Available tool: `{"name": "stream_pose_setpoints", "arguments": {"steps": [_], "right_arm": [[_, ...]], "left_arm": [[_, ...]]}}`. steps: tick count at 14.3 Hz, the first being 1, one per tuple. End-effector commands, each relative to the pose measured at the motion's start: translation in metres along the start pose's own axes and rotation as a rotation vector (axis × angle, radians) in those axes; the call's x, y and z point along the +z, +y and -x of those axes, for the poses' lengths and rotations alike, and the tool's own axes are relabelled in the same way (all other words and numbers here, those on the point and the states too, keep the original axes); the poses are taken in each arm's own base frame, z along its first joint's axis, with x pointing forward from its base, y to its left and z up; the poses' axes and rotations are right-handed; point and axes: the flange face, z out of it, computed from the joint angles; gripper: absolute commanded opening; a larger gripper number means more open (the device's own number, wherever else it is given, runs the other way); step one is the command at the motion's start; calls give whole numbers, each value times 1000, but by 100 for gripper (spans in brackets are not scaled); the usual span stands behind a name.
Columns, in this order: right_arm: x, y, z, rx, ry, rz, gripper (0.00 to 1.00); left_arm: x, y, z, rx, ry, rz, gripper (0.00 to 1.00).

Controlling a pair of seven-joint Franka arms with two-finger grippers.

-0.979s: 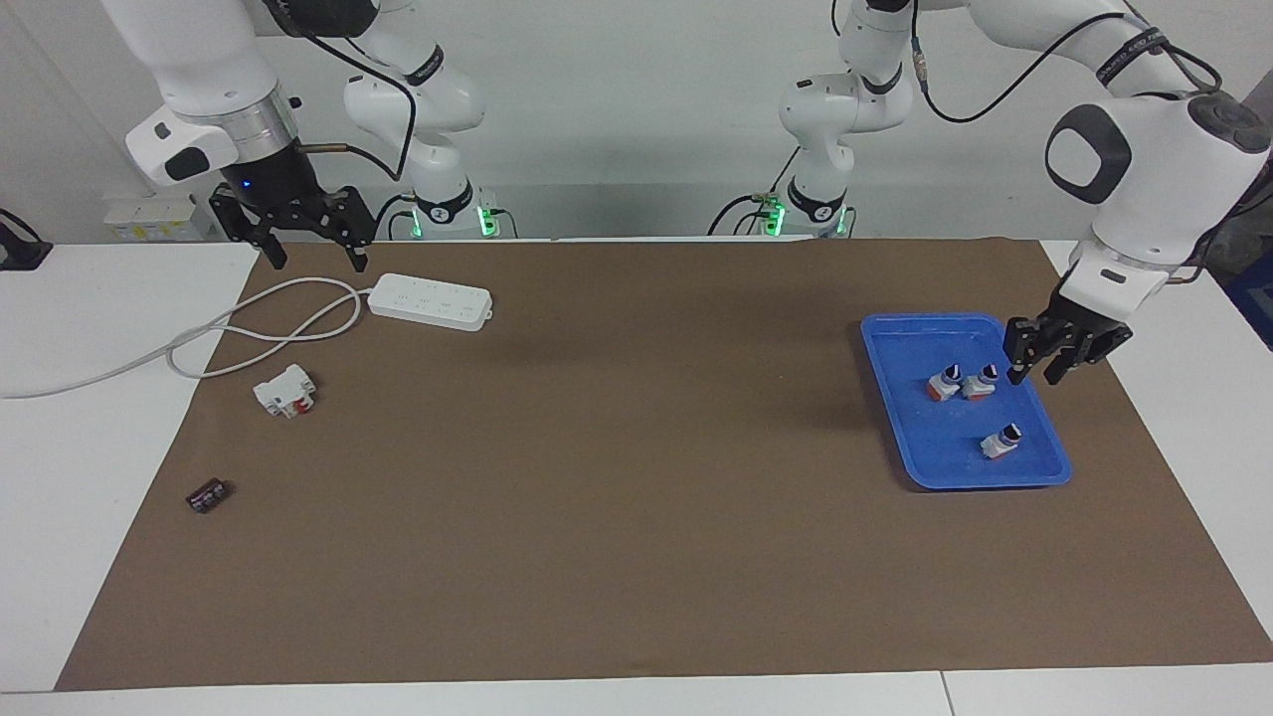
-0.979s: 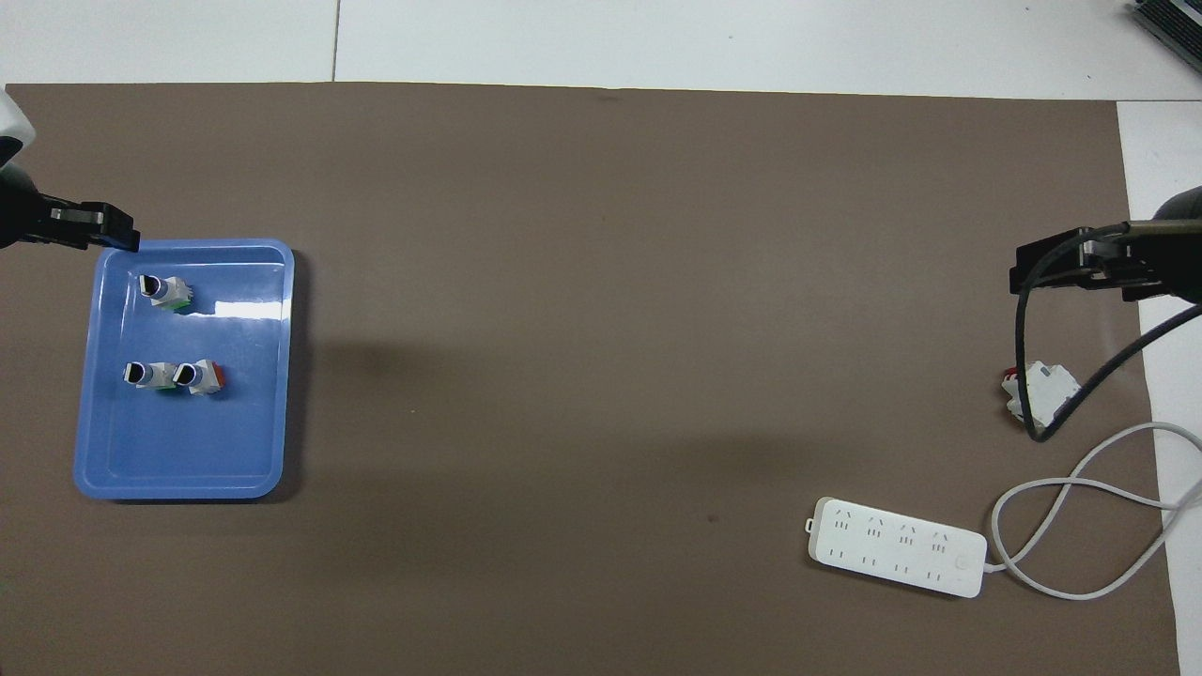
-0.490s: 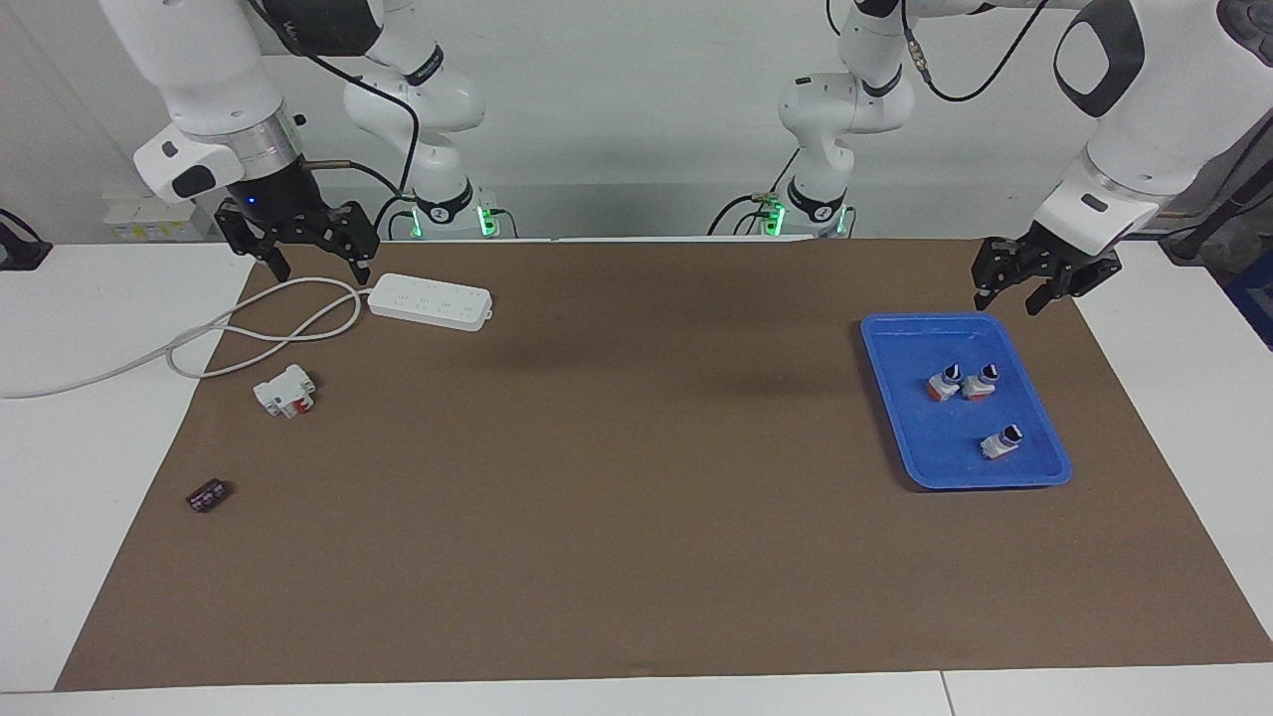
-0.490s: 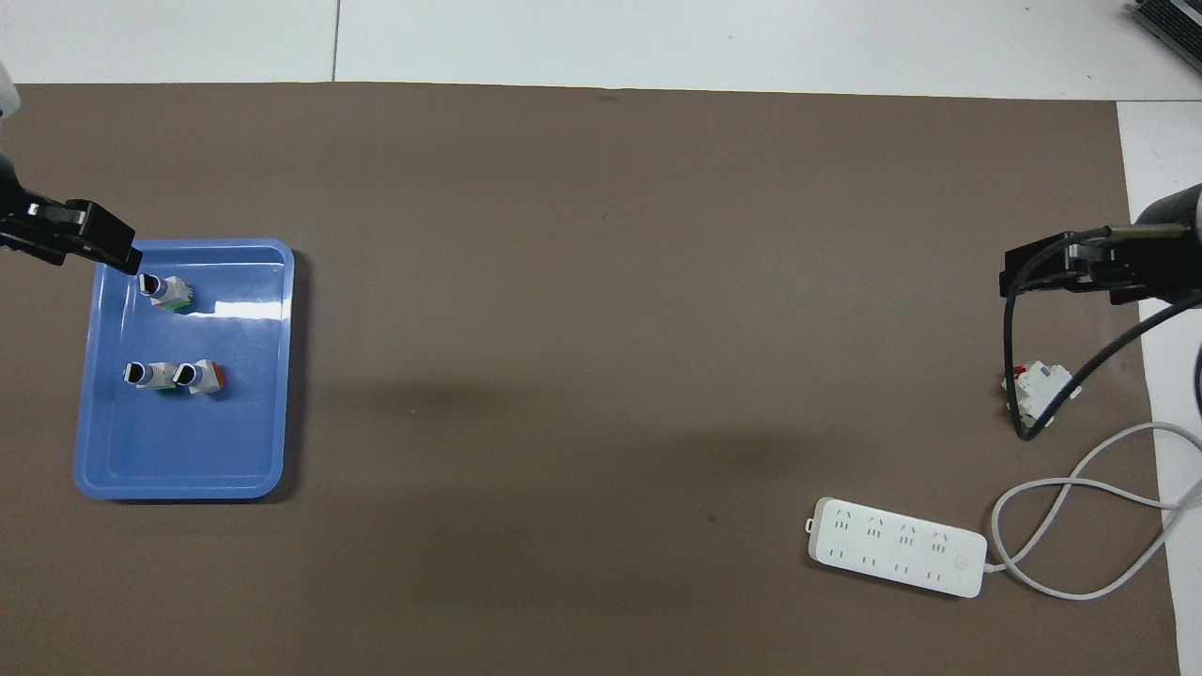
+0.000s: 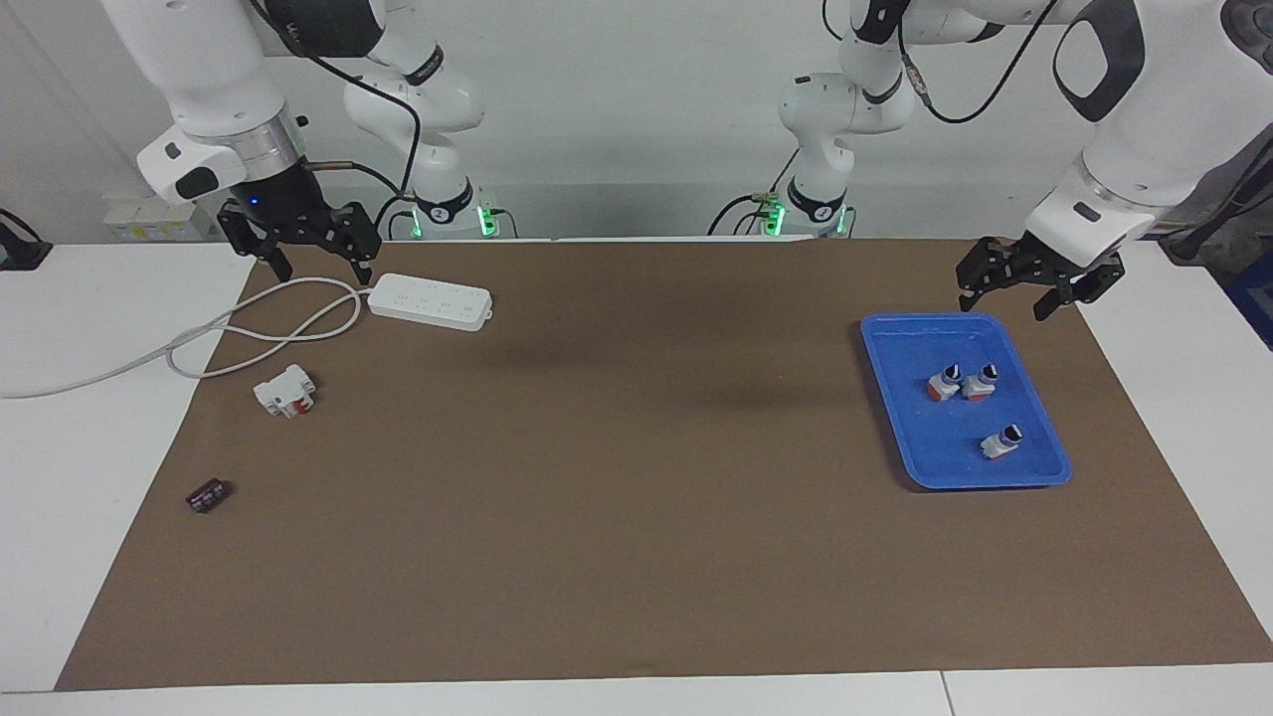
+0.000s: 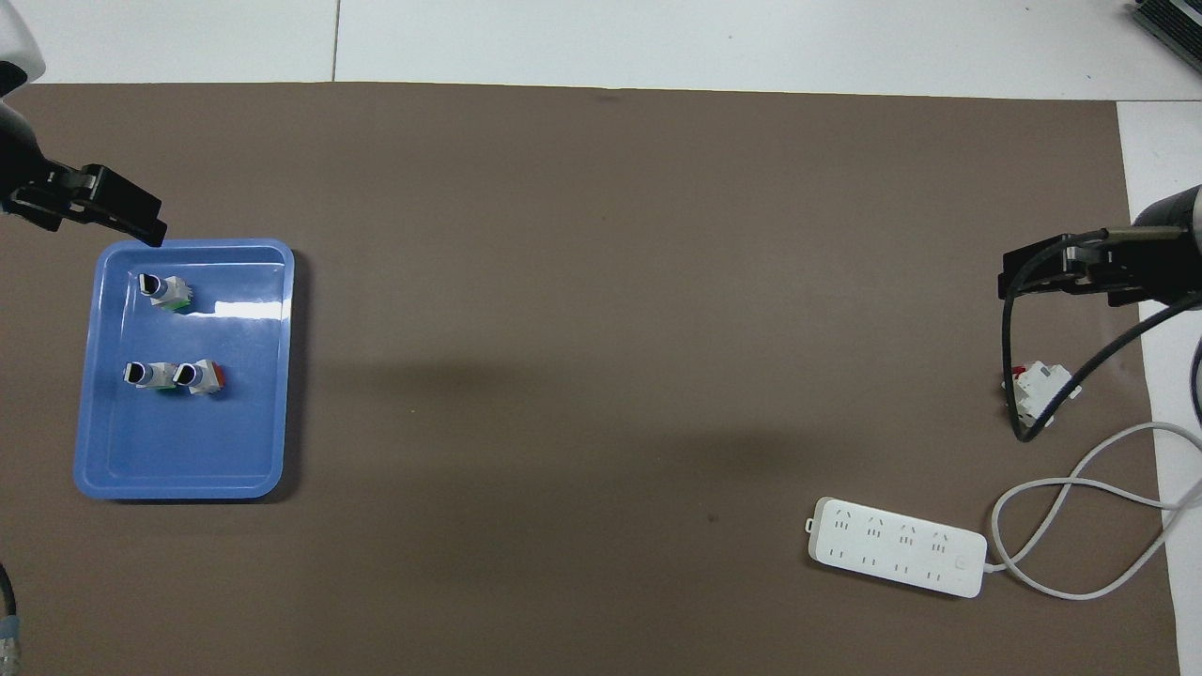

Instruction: Turn and place switch with both arms

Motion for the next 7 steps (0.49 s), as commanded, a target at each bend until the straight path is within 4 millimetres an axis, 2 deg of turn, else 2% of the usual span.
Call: {"name": "stream_pose_setpoints", "arguments": {"steps": [1,7], "right_arm": [[0,0,8,17,11,-3,100],[-1,0,9,17,14,-4,100]], "left_arm": [[0,-11,17,-22,57,-24,100],[-3,-10,19,-22,63,-25,100]]}}
